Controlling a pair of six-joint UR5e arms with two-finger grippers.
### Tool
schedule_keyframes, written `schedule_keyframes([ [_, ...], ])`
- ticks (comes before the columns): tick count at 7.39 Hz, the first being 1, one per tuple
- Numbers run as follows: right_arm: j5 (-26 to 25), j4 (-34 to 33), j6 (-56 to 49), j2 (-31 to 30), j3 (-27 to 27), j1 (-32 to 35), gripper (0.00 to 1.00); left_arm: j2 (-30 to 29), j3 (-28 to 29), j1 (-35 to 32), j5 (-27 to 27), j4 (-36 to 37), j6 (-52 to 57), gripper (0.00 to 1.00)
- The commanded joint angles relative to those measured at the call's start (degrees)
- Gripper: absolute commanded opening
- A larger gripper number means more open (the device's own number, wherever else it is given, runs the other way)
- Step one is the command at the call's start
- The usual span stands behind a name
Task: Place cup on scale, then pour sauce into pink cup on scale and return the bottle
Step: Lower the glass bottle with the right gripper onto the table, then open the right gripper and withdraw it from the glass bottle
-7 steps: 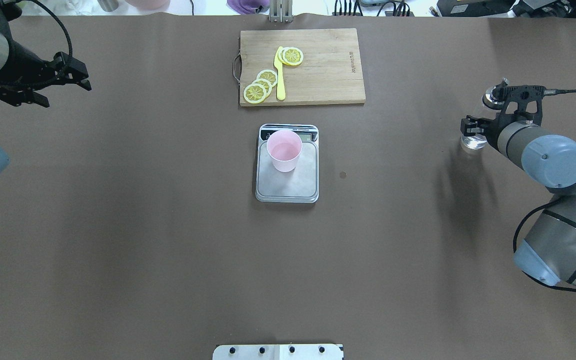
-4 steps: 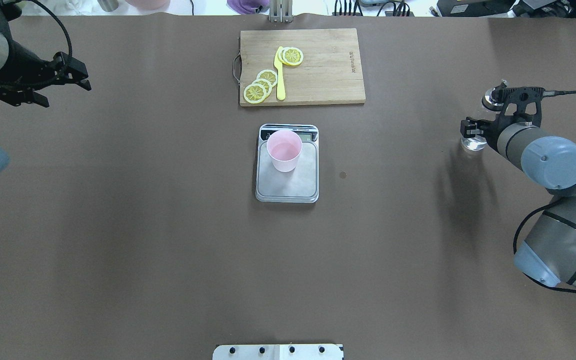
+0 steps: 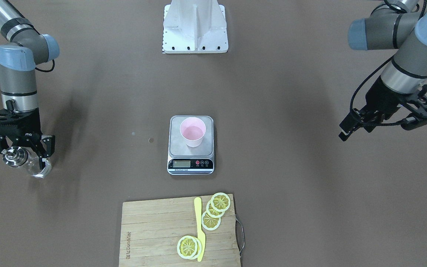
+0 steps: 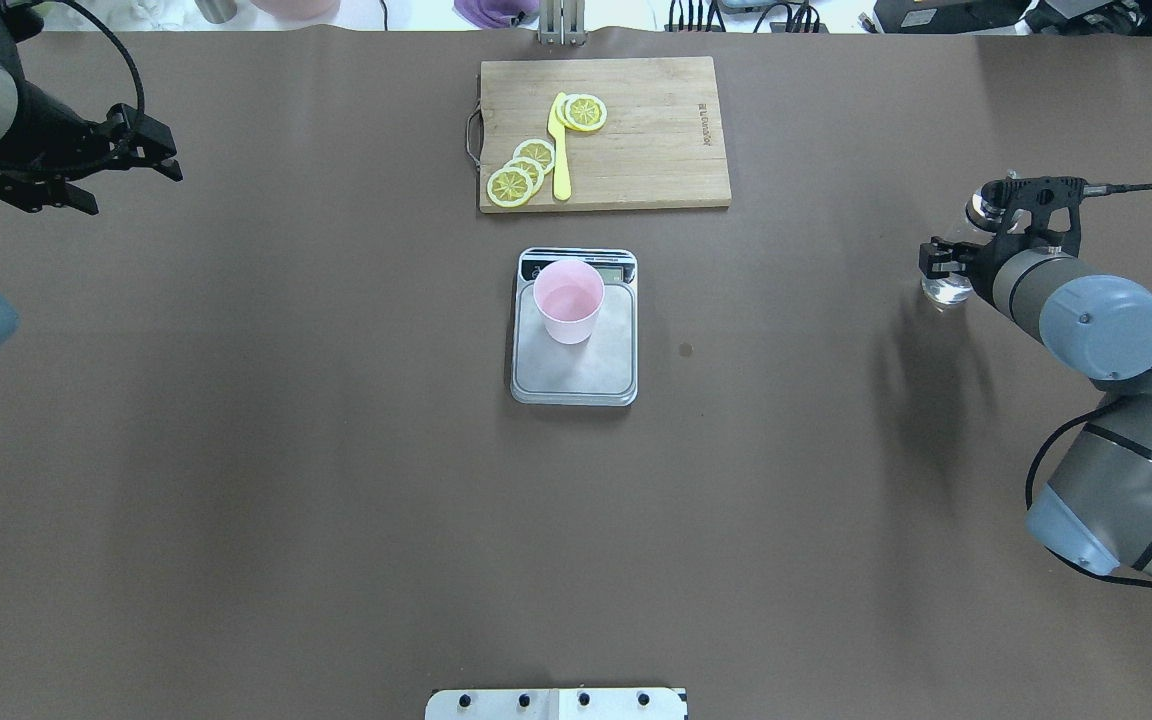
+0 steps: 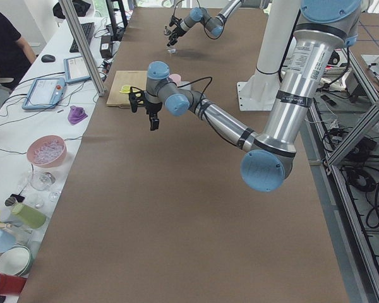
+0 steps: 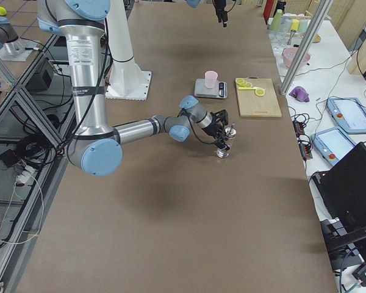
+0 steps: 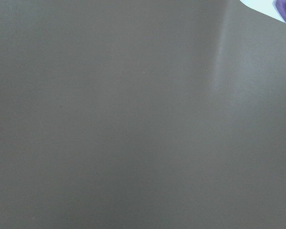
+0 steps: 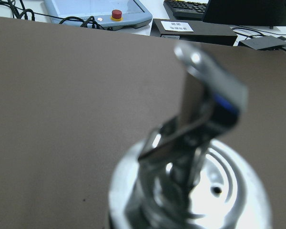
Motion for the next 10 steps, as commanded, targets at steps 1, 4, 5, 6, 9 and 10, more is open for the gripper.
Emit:
schedule_keyframes([
  [1, 0.0, 0.0, 0.07, 0.07, 0.04, -0.01, 0.98, 0.0, 0.0, 0.06, 0.07, 0.0, 0.02, 0.99],
  [4, 0.0, 0.96, 0.42, -0.98, 0.91, -0.01, 1.0, 0.0, 0.0, -0.03, 0.07, 0.0, 0.02, 0.99],
  [5, 0.0, 3.84, 0.59, -4.03, 0.92, -0.53, 1.0, 0.0, 0.0, 0.06, 0.07, 0.0, -0.07, 0.99],
  [6, 0.26, 6.39, 0.68, -6.32, 1.0, -0.62, 1.0, 0.0, 0.09, 0.06, 0.07, 0.0, -0.07, 0.99],
  [9, 1.31, 6.42, 0.86, -8.53, 5.74, -1.24, 1.0, 0.35, 0.0, -0.03, 0.07, 0.0, -0.07, 0.99],
  [10, 1.4, 6.33, 0.86, -9.15, 6.71, -1.41, 1.0, 0.44, 0.09, 0.06, 0.07, 0.0, -0.07, 0.99],
])
